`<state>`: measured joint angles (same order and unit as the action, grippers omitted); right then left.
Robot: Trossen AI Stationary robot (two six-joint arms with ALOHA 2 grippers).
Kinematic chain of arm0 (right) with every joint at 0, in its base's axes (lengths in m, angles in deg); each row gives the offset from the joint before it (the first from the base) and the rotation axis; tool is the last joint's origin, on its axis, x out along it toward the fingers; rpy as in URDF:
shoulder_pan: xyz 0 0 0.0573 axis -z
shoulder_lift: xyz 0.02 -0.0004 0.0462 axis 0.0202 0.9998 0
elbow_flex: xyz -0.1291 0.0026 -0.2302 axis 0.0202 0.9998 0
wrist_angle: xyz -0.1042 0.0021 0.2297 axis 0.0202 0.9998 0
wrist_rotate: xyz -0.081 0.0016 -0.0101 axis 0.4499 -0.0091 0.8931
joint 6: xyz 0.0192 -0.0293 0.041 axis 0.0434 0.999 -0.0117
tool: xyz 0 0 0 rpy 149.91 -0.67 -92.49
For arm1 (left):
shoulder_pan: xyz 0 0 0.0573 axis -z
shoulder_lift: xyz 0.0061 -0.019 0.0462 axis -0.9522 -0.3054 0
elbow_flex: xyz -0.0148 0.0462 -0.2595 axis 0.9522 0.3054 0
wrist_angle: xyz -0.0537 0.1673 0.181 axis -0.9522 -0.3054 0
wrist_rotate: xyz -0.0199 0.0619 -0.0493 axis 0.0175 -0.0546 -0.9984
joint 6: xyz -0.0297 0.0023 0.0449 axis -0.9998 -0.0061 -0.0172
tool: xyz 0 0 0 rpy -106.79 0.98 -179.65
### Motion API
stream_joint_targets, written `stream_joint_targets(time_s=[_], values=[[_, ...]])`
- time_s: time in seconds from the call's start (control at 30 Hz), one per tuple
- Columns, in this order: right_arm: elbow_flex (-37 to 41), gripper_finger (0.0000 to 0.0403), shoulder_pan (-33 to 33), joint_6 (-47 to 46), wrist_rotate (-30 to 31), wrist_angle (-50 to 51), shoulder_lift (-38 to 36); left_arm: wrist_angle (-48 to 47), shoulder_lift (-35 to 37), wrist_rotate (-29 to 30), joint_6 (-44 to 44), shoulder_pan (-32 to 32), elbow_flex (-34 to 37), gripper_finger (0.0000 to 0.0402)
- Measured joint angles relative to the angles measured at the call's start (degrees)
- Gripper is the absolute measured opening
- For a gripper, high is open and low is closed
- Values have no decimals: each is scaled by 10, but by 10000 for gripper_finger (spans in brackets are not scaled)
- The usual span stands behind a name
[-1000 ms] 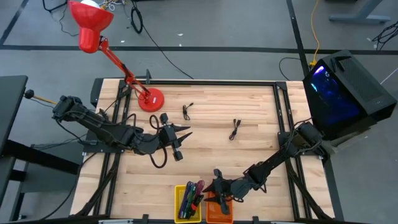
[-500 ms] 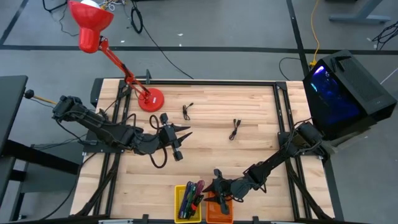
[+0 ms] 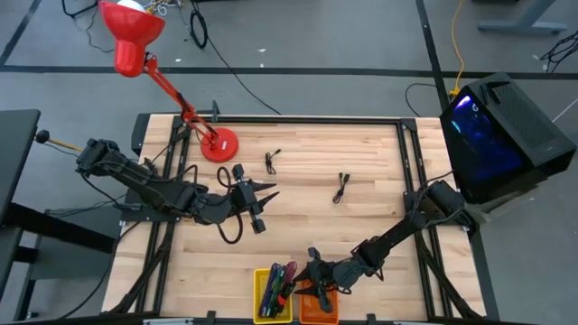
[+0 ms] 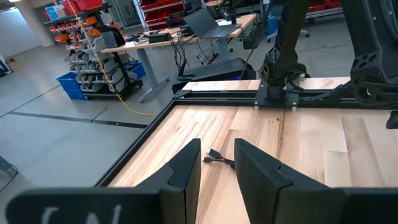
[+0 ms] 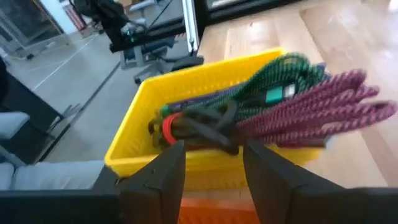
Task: Pick & Place USB Port
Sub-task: Put the bottom black USB cable into the orange bin
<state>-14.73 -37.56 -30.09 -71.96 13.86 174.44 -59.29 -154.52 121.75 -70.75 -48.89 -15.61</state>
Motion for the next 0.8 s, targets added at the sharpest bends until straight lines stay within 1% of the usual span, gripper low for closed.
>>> stream_joint_targets(time_s=[0.13, 0.27, 0.37, 0.43, 0.57, 0.6, 0.8], values=[[0, 157, 2, 2, 9, -21, 0, 0, 0, 0, 0, 0, 0, 103], [0, 134, 4, 2, -6, -20, 0, 0, 0, 0, 0, 0, 0, 103], [0, 109, 4, 7, -18, -20, 0, 0, 0, 0, 3, 0, 0, 103], [0, 90, 4, 8, -13, -19, 0, 0, 0, 0, 4, 0, 0, 103], [0, 22, 4, 8, 4, -2, 0, 0, 0, 0, 5, 0, 0, 103], [0, 14, 4, 11, 4, -1, 0, 0, 0, 0, 5, 0, 0, 103], [0, 5, 5, 12, -3, -9, 0, 0, 0, 0, 4, 0, 0, 103]])
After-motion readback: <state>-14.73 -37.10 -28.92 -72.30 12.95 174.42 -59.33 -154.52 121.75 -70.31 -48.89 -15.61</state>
